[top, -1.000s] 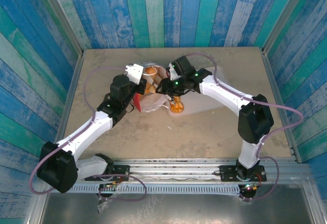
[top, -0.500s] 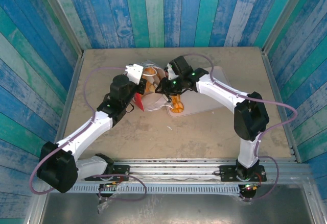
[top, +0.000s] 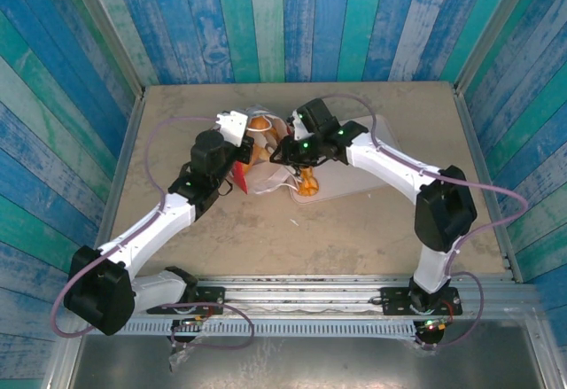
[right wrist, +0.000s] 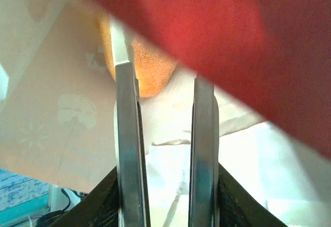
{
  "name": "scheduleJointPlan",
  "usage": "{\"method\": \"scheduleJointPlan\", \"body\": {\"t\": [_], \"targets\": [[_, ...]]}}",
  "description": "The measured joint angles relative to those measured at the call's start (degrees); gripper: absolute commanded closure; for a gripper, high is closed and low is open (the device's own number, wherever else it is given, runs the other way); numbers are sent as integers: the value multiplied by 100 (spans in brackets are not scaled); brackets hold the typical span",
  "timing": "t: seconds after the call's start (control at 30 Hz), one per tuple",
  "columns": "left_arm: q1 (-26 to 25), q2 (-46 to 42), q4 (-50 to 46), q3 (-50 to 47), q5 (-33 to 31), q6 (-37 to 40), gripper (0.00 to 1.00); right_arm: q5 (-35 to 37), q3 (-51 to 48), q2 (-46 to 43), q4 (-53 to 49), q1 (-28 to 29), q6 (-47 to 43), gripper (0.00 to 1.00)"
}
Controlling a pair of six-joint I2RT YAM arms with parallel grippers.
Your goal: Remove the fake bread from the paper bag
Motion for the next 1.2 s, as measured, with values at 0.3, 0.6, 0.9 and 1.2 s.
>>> {"method": "scheduleJointPlan", "body": {"t": [0.3, 0.6, 0.9, 1.2], "targets": [[0, 0, 20, -2, -85, -39, 100, 28, -304, -398, 39, 26, 20, 79], [0, 0, 24, -7, -118, -85, 100, 179, -610, -946, -20, 46, -11, 79], [0, 0, 44, -7, -219, -149, 100, 302, -629, -1394, -431, 59, -203, 79], [0, 57, 68, 26, -247, -208, 100, 398, -876, -1832, -629, 70, -363, 80]]}}
